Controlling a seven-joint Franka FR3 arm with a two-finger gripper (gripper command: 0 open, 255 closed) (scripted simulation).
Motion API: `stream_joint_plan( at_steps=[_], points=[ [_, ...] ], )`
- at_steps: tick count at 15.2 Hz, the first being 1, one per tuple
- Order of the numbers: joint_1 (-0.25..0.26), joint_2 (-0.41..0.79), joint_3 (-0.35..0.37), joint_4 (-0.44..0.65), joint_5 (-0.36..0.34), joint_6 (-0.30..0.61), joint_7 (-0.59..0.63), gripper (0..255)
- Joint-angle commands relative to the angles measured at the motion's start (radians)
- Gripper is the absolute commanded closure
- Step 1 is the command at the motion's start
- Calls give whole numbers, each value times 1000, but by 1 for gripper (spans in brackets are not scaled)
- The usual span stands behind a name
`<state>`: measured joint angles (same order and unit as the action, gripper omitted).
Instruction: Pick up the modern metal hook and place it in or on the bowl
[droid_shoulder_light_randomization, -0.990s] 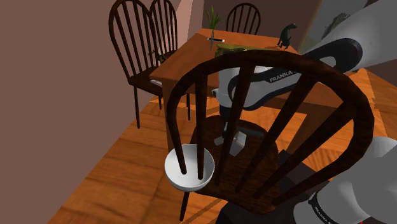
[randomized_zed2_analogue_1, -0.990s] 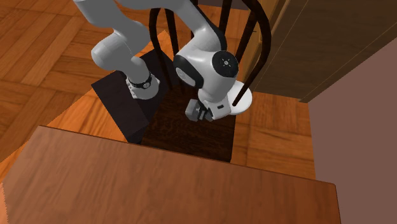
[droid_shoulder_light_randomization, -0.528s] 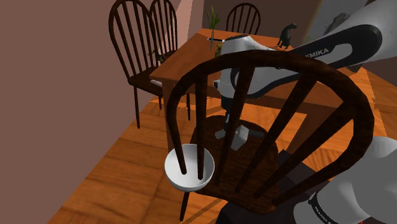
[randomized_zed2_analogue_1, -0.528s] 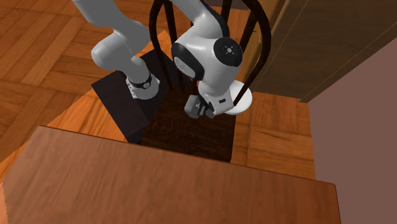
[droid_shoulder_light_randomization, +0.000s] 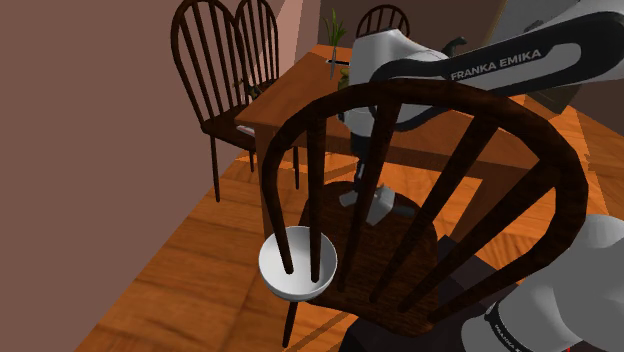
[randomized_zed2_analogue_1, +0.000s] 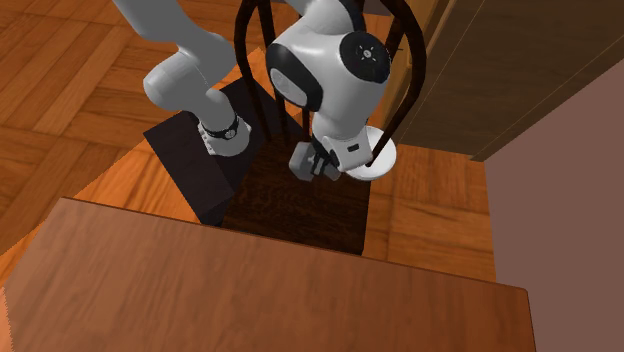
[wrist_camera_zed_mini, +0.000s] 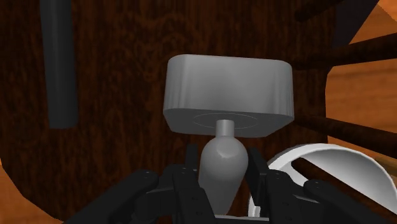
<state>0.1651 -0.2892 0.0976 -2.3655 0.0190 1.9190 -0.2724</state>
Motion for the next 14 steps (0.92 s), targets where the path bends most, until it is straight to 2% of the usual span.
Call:
stream_joint_plan(
  at_steps=[1, 9, 14],
  points=[
    [0, -14, -1, 17, 0, -31, -2, 255],
    [68, 98, 101, 177, 37, -77, 157, 255],
    [164, 207, 116, 316, 35, -105, 275, 255]
  ],
)
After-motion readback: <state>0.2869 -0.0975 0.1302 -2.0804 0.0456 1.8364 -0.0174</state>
